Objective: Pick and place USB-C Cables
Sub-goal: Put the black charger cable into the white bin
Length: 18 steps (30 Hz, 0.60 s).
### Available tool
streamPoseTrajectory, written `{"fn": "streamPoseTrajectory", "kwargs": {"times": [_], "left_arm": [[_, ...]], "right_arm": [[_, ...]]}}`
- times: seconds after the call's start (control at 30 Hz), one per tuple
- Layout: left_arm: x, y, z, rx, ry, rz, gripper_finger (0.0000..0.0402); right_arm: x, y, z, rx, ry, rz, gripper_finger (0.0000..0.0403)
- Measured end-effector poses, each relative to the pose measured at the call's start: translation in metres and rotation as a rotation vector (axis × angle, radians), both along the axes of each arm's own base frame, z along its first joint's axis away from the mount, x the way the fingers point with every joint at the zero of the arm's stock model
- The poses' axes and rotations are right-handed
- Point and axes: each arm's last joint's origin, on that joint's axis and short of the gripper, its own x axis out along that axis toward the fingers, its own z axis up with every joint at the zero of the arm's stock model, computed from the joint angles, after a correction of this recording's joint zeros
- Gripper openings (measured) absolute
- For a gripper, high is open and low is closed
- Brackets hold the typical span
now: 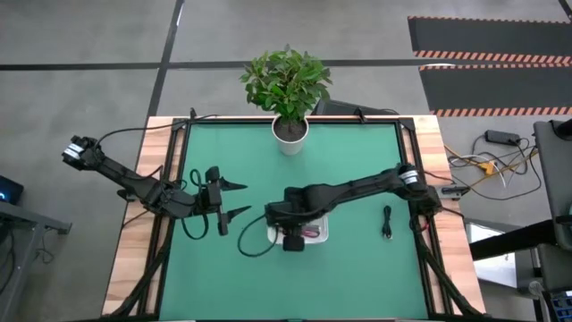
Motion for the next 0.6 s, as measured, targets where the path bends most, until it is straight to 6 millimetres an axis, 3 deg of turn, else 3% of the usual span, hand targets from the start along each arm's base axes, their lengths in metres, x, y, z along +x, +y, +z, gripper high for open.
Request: {"fn": "streamPoseTrajectory", "kwargs": {"times": [0.13, 0.3, 0.6], "left_arm": [[0.000, 0.000, 0.000, -0.001, 0.000, -0.002, 0.0258], [0.000, 0.000, 0.000, -0.024, -0.006, 0.003, 0.0258], [0.000, 0.000, 0.000, -0.024, -0.006, 0.003, 0.0258]], "right_arm": [[-0.021, 0.014, 0.023, -0.037, -0.057, -0.027, 0.0125], [-0.054, 0.019, 0.038, -0.008, -0.085, -0.135, 0.0121], [-0.125, -0.003, 0.024, 0.095, 0.004, -0.521, 0.0135]]}}
